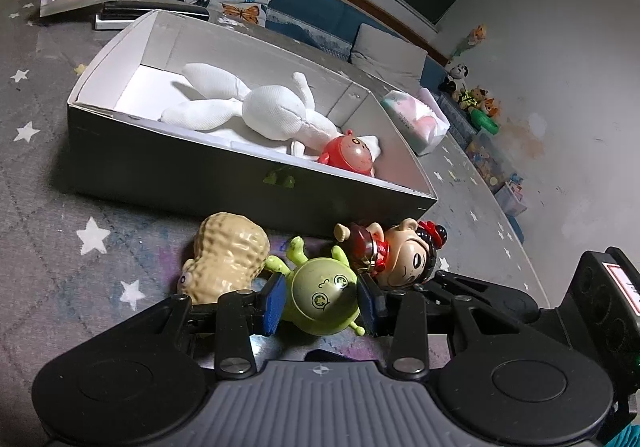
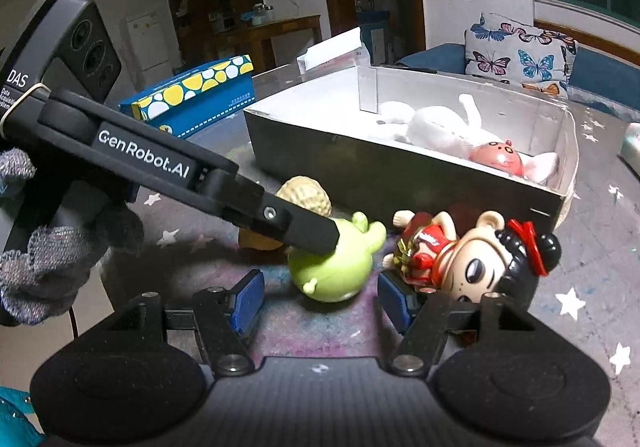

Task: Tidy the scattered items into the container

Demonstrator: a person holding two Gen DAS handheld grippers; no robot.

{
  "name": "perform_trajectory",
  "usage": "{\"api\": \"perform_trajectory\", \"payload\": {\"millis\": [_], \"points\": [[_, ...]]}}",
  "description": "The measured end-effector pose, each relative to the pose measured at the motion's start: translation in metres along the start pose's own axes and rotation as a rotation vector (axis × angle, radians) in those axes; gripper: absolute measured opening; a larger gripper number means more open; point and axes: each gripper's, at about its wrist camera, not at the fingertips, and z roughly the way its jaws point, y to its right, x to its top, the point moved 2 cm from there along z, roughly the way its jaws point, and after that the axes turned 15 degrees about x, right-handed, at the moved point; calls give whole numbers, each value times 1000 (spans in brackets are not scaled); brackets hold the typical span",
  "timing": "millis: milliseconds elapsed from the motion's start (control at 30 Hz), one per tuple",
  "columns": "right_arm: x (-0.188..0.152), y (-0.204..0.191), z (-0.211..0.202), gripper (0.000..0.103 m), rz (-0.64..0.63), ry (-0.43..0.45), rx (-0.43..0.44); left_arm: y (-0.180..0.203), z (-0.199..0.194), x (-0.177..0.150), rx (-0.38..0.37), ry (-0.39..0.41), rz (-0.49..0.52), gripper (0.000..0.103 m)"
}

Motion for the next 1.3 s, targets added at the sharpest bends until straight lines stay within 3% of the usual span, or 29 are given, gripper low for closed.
{"api": "perform_trajectory", "payload": {"millis": [167, 433, 833, 1067, 1300], "points": [[4, 3, 5, 64, 6, 6, -5, 3, 2, 2, 2, -16, 8, 41], [3, 6, 4, 49, 19, 12, -24, 3, 0, 0, 1, -17, 11, 42], [11, -10, -15, 48, -47, 31, -50, 13, -22, 2, -29, 26, 13, 41], [48, -10, -29, 48, -119, 108, -89, 23, -42, 35, -53, 137, 23, 41], [86, 15, -22, 48, -146, 133, -134, 26, -25, 79, -64, 182, 32, 41]]}}
